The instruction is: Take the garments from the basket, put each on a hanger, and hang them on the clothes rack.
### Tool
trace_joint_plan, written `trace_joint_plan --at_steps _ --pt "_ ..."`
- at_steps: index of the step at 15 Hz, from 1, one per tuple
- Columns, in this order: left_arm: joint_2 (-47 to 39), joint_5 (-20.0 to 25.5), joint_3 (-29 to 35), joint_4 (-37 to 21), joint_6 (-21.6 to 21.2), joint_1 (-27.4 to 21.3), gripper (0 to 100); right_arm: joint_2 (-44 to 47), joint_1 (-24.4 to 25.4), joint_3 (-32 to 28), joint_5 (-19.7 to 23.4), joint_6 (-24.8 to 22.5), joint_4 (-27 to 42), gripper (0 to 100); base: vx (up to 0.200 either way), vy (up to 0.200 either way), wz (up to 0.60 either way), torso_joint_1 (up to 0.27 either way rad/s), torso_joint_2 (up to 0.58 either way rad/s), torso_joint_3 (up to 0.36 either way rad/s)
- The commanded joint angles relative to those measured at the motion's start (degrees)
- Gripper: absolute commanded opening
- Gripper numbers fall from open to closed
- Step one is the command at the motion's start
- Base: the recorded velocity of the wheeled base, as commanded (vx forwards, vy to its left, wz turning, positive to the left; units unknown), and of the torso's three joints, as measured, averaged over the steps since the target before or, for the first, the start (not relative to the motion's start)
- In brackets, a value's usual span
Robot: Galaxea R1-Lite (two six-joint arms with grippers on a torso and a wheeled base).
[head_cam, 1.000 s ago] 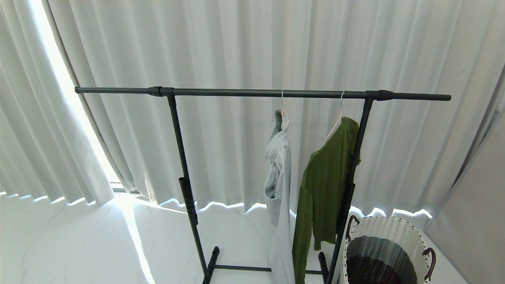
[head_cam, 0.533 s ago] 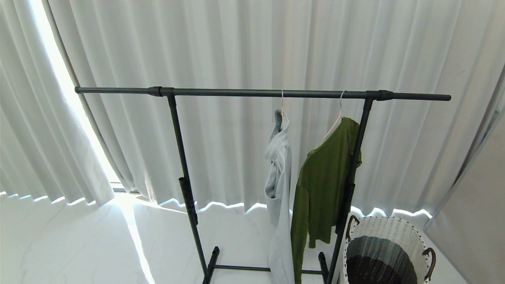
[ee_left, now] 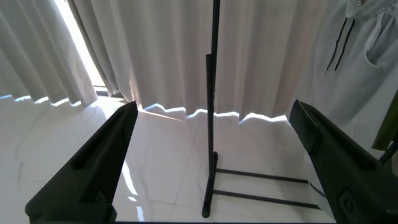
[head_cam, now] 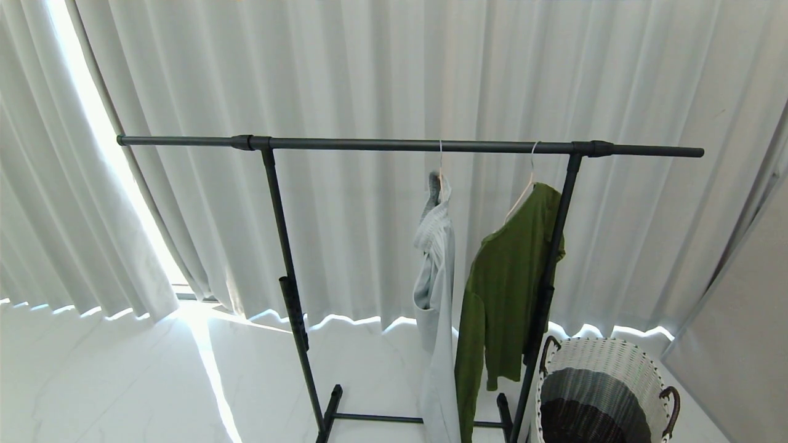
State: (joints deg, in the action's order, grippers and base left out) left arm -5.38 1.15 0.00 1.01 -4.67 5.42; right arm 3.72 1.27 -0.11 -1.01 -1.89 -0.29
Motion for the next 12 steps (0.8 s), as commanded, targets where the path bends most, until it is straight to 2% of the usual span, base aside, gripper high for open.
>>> trace_joint_plan --at_steps 1,2,4,12 --pt "-0.2 0.0 0.0 0.0 0.0 0.0 100 -0.1 -0.4 0.1 0.1 -0.5 0.1 100 0.000 0.000 0.00 0.000 0.00 0.000" --pt "-0.2 0.0 0.0 0.0 0.0 0.0 100 -0.1 -1.5 0.1 0.5 -1.3 0.1 100 0.000 0.000 0.00 0.000 0.00 0.000" --pt "-0.2 0.0 0.0 0.0 0.0 0.0 100 -0.1 -3.5 0.1 -0.2 3.4 0.0 100 0.000 0.000 0.00 0.000 0.00 0.000" --pt "-0.2 0.0 0.0 0.0 0.0 0.0 100 -0.1 -3.5 0.1 -0.6 2.2 0.0 100 0.000 0.000 0.00 0.000 0.00 0.000"
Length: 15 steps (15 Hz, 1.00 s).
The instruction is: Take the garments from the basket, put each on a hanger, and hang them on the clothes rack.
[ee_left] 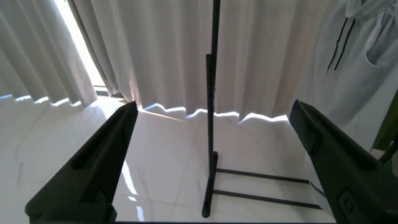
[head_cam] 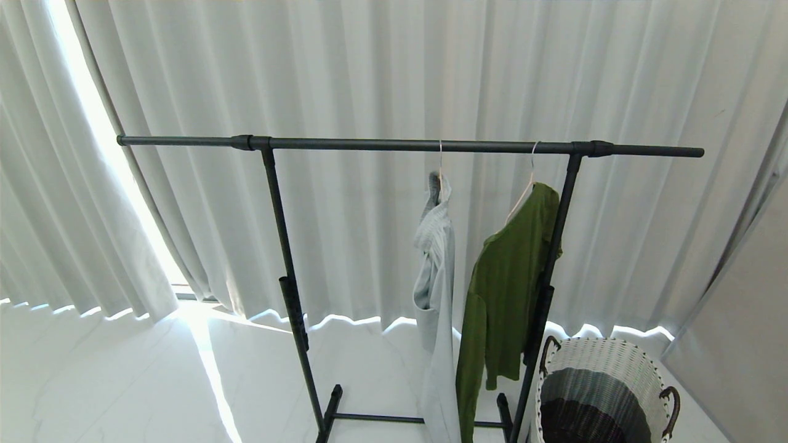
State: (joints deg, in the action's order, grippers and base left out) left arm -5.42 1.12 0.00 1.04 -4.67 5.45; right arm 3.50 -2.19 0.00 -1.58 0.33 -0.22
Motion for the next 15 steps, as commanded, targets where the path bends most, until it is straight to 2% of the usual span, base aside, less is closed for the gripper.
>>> trace_joint_plan --at_steps 1,15 --pt "-0.1 0.0 0.0 0.0 0.0 0.0 100 0.1 0.1 0.0 0.0 0.0 0.0 100 0.000 0.000 0.00 0.000 0.00 0.000" --pt "-0.1 0.0 0.0 0.0 0.0 0.0 100 0.1 0.1 0.0 0.0 0.0 0.0 100 0.000 0.000 0.00 0.000 0.00 0.000"
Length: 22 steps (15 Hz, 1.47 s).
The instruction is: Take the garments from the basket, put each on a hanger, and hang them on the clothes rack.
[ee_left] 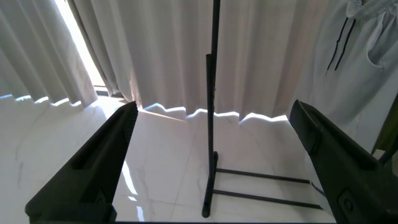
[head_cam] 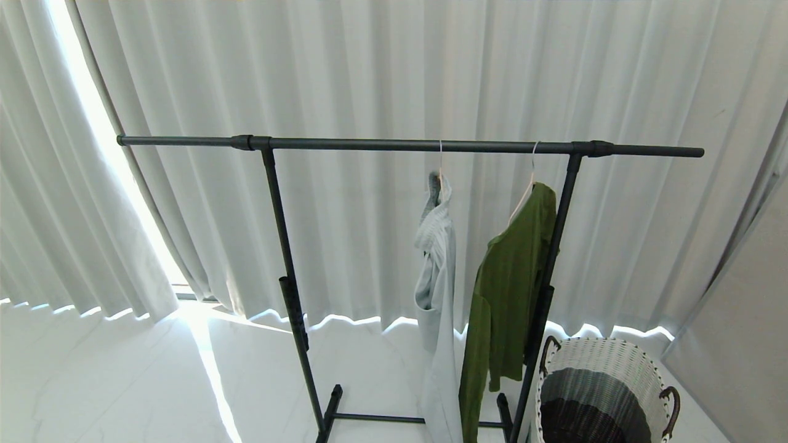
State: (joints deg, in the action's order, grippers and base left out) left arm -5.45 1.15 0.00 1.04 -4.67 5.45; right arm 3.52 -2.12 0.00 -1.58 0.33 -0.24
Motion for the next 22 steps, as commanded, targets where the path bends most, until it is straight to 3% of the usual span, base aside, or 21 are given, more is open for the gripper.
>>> trace_joint_plan --at_steps 1,22 --pt "-0.1 0.0 0.0 0.0 0.0 0.1 100 0.1 0.0 0.0 0.0 0.0 0.0 100 0.000 0.000 0.00 0.000 0.00 0.000" --pt "-0.1 0.0 0.0 0.0 0.0 0.0 100 0.1 0.0 0.0 0.0 0.0 0.0 100 0.000 0.000 0.00 0.000 0.00 0.000"
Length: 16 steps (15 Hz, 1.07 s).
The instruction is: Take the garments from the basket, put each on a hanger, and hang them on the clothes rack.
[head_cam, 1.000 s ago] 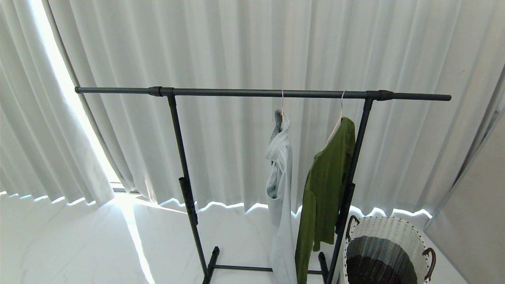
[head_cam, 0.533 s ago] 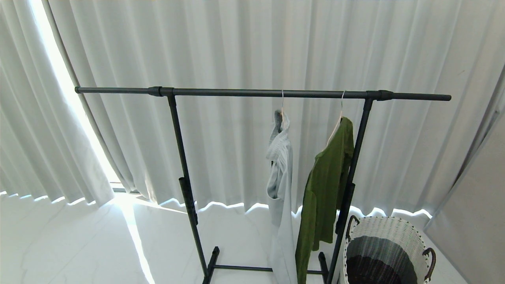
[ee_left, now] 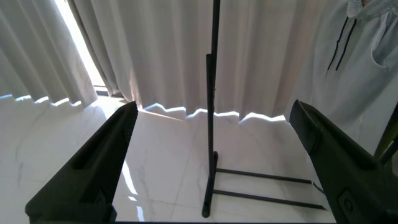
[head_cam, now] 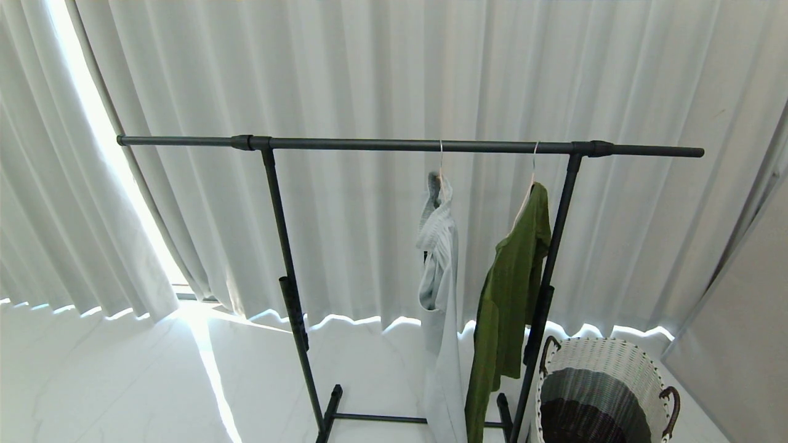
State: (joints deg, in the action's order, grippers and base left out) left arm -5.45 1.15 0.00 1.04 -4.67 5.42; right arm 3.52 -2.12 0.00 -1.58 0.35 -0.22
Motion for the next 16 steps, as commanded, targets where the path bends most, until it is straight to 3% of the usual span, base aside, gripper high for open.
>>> trace_joint_plan --at_steps 1,16 --pt "-0.1 0.0 0.0 0.0 0.0 0.0 100 0.1 0.0 0.0 0.0 0.0 0.0 100 0.000 0.000 0.00 0.000 0.00 0.000" --pt "-0.1 0.0 0.0 0.0 0.1 0.0 100 0.1 0.0 0.0 0.0 0.0 0.0 100 0.000 0.000 0.00 0.000 0.00 0.000"
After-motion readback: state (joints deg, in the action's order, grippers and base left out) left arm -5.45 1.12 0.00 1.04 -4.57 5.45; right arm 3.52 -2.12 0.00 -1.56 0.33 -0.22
